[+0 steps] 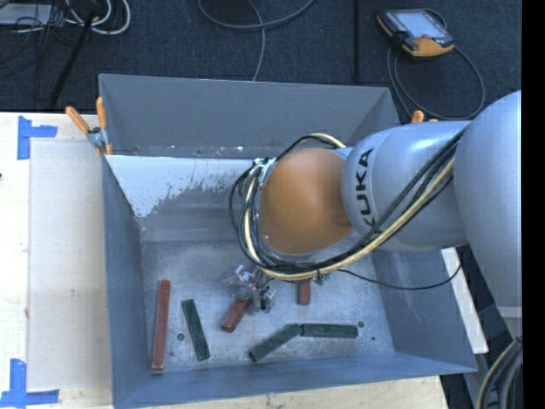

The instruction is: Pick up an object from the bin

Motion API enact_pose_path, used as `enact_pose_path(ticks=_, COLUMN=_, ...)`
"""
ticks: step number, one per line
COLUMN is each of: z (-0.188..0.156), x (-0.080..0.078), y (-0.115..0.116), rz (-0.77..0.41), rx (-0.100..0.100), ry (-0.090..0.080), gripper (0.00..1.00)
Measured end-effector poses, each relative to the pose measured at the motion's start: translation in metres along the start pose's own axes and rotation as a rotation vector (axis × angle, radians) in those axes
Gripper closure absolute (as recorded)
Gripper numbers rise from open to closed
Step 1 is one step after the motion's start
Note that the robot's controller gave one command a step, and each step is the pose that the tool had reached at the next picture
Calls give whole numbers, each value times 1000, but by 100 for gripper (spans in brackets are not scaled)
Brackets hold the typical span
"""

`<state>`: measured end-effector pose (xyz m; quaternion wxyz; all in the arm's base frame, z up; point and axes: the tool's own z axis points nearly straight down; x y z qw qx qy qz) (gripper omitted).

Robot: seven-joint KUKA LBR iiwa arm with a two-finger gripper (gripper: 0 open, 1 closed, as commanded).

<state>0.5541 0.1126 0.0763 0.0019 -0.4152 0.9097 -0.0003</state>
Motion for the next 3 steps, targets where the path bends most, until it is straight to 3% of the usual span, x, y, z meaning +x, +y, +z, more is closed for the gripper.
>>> enact_pose_path(ticks=3, z=-54, x=1, y=2, rz=0, rx=-7, ry=6, gripper=100)
